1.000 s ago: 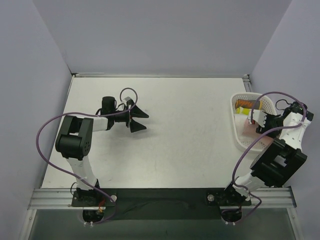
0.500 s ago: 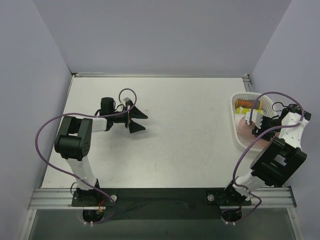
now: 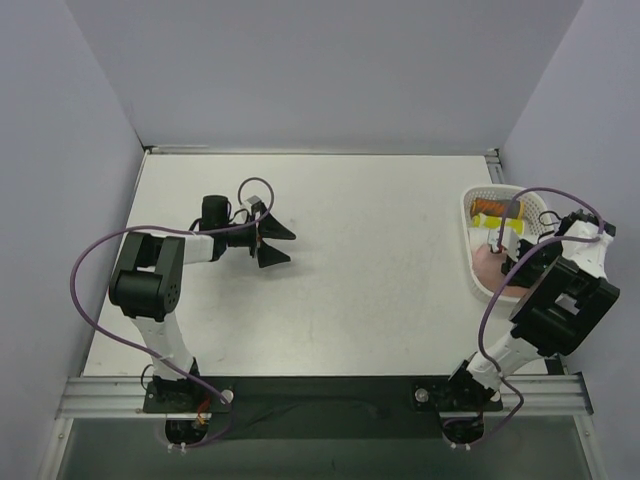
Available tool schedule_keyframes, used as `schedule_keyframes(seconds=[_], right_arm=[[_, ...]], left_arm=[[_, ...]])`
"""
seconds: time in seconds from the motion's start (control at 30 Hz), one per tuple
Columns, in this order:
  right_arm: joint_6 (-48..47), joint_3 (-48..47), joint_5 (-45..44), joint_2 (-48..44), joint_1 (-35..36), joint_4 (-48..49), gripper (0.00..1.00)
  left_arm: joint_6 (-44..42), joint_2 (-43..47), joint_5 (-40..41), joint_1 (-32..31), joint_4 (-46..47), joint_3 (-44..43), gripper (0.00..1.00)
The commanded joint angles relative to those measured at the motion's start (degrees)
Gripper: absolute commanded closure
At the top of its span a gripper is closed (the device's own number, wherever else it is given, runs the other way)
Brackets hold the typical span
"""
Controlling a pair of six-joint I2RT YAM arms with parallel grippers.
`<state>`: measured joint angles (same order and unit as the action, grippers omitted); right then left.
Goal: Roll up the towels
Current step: Place the rolled towel into the container
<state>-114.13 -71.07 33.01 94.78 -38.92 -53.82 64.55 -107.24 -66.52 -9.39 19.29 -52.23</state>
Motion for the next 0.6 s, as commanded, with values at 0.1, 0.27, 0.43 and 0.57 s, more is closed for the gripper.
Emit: schedule_keyframes(seconds=[0.1,0.27,0.43,0.57], right_arm=[[-37.2,-4.2,-2.0,4.0,0.1,-3.0,0.81],[-37.2,-5.1,-3.4,5.4,0.3,-2.3,0.66],[-37.2,-4.3,-6.4,4.8,0.4,-1.6,0.56],[-37.3,-3.4,-7.0,3.8,0.5,-1.1,0.55]], left_arm=[[-11.2,1.5,-1.4,0.3,-11.8,-5.2,0.03],[-14.1,0.9,-1.3,0.8,-14.9,-6.6,0.03],[-14.6,0.1,-1.6,1.4,-15.2,-7.7,0.02],[-14.9,-0.2,-1.7,1.7,-15.4,-8.0,0.03]])
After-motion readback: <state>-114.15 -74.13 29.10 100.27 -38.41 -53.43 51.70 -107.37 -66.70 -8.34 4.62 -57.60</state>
